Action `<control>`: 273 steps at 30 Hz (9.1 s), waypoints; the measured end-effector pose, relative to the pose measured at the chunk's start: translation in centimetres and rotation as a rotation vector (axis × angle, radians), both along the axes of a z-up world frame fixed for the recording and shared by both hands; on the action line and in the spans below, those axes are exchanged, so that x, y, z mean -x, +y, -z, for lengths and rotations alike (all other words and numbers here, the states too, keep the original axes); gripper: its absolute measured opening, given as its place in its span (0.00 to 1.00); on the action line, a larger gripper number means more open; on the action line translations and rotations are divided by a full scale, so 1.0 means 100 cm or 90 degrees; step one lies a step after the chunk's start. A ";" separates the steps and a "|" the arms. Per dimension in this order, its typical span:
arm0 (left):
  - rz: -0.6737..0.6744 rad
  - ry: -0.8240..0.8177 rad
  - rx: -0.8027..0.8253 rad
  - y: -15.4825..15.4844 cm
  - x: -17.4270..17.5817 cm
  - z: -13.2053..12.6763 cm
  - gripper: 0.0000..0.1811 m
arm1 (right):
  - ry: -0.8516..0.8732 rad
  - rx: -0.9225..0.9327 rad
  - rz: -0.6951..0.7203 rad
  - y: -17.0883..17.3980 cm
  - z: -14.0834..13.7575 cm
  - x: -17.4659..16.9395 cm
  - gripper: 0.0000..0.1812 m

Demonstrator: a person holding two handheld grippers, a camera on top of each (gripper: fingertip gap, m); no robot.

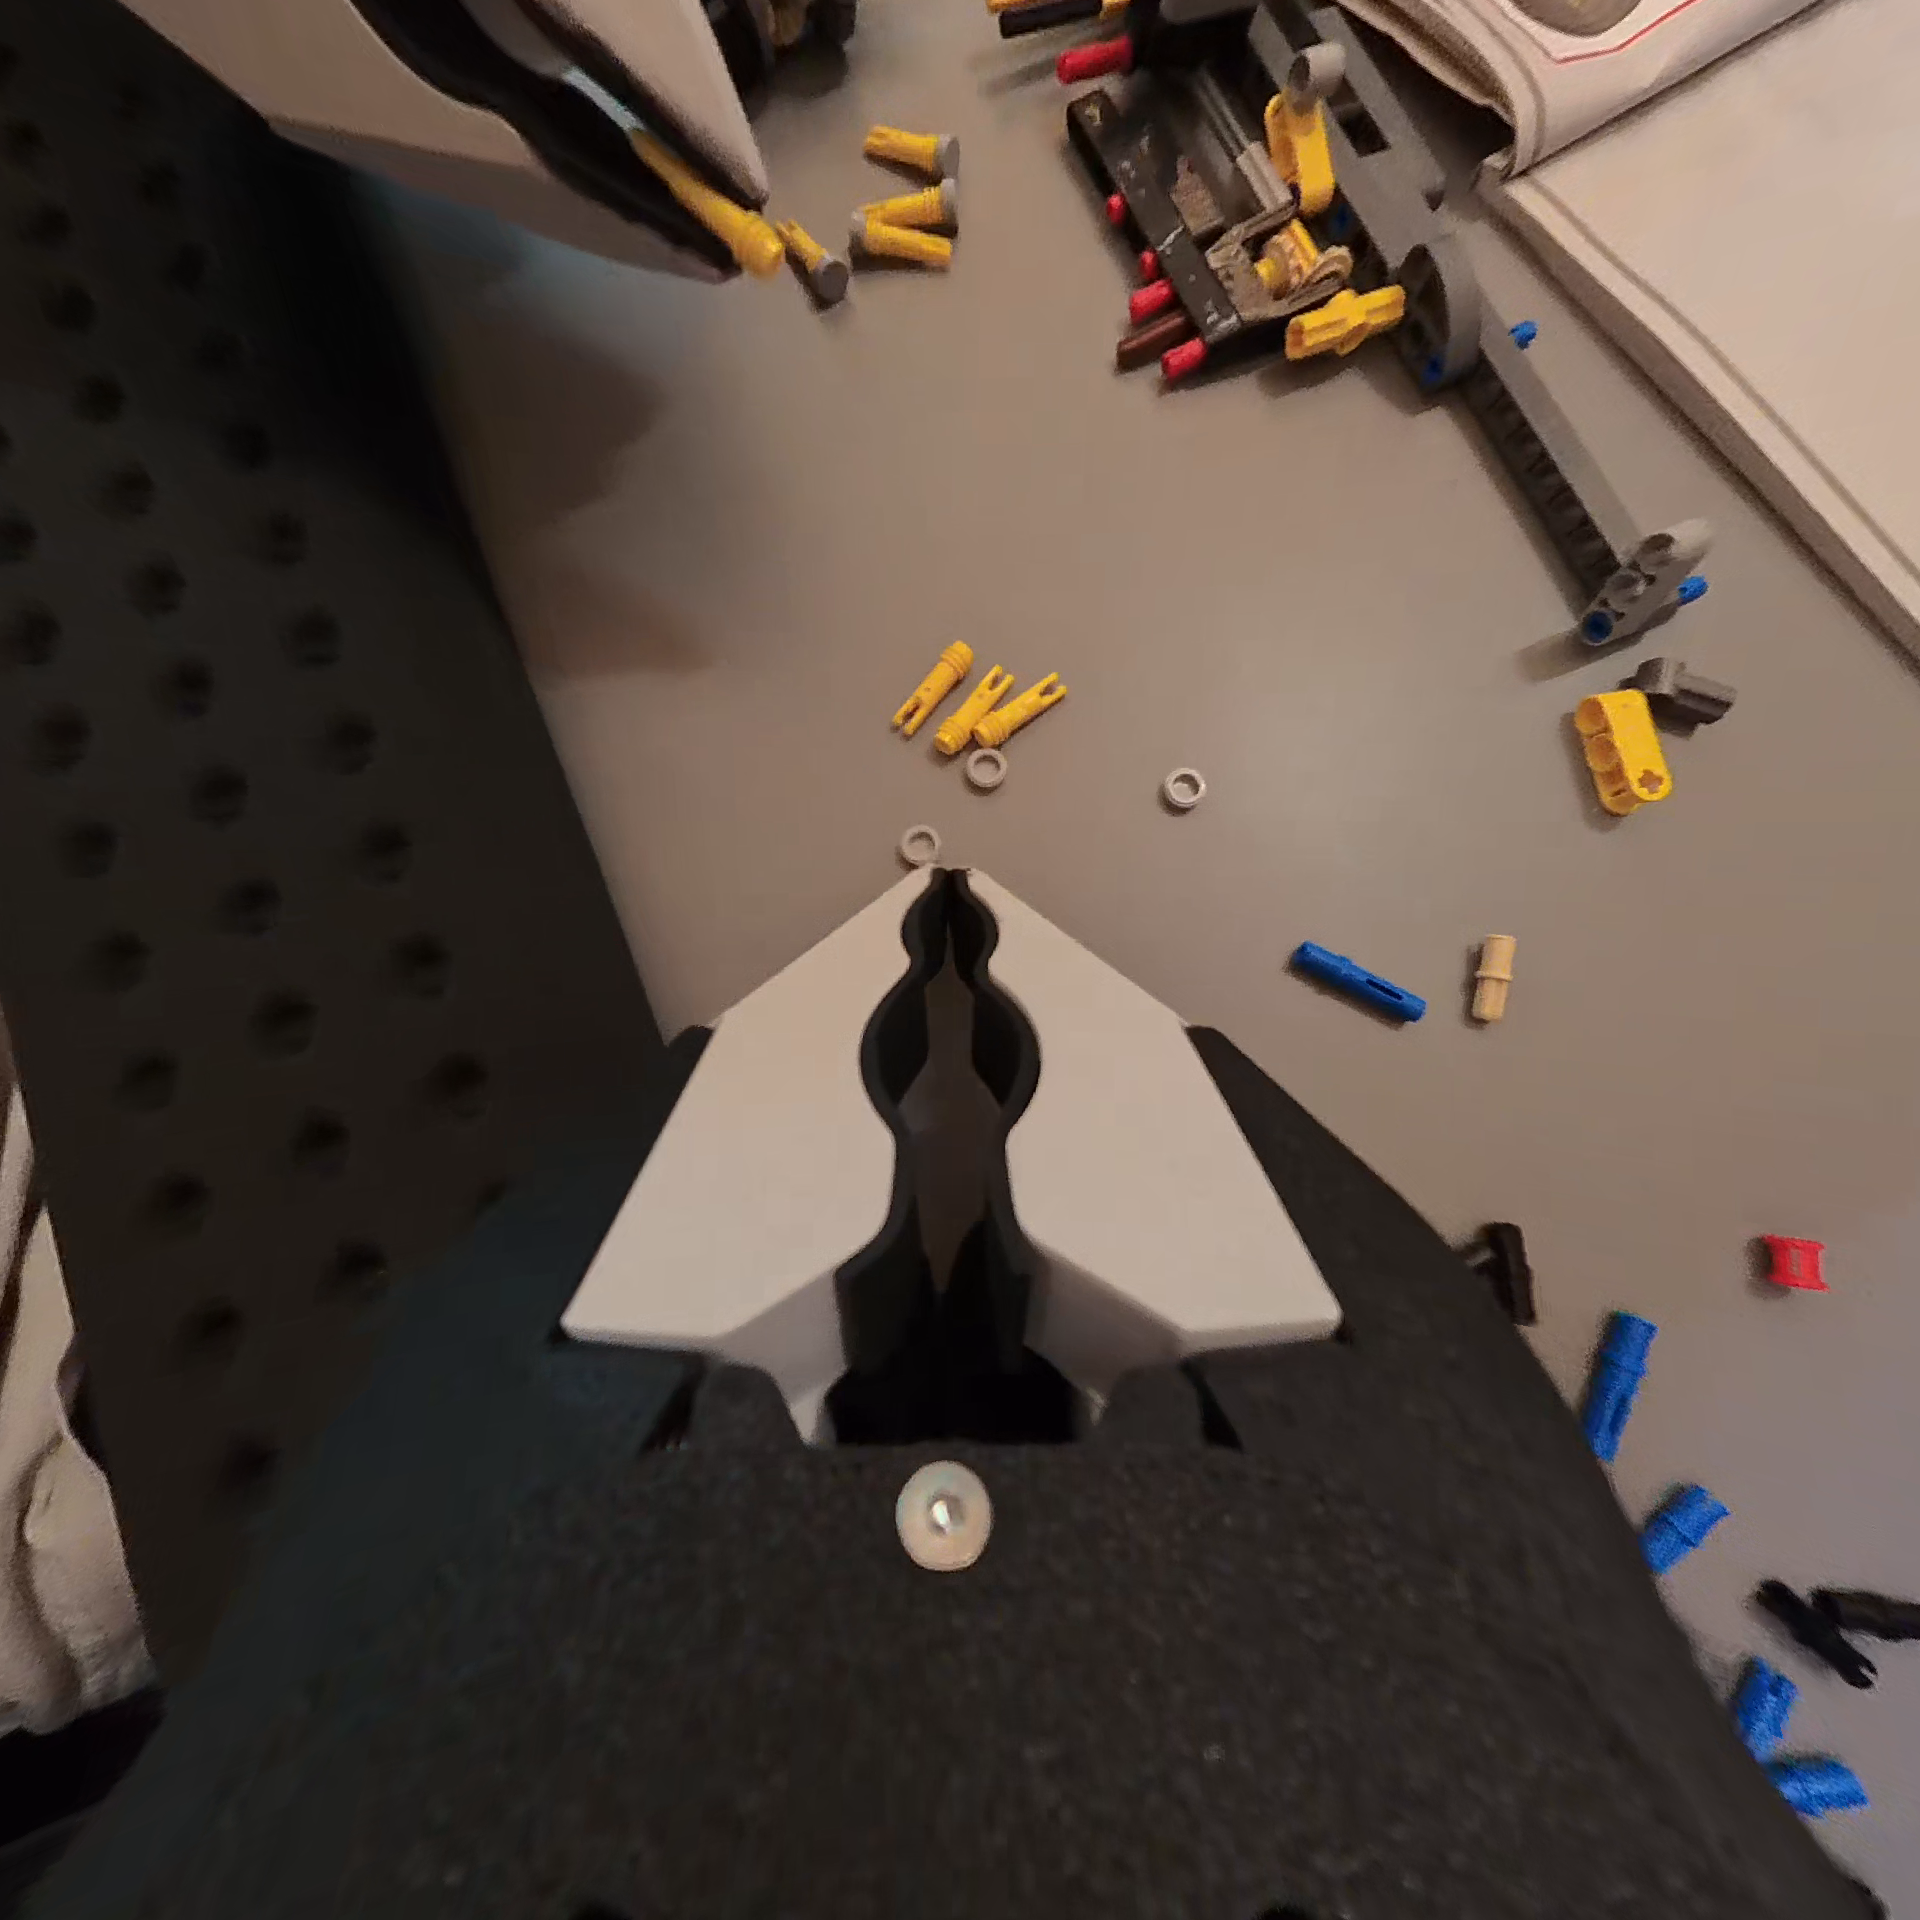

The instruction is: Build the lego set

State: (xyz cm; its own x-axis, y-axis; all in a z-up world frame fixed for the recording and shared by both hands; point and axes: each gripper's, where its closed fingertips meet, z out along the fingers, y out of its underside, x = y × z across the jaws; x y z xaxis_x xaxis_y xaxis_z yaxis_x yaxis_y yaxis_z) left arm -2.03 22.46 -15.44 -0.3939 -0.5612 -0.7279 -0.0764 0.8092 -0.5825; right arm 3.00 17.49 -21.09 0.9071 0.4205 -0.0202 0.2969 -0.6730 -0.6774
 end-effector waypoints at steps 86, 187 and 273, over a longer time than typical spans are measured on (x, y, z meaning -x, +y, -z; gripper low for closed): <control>0.000 -0.003 -0.090 0.004 -0.002 0.009 0.02 | 0.186 -0.190 0.323 -0.067 -0.071 -0.104 0.05; 0.104 -0.061 0.261 -0.018 0.014 -0.055 0.02 | 0.218 -0.099 -0.001 -0.034 -0.083 -0.015 0.03; -0.005 -0.123 0.125 0.009 0.003 -0.048 0.01 | 0.348 -0.419 0.086 0.033 -0.132 0.016 0.07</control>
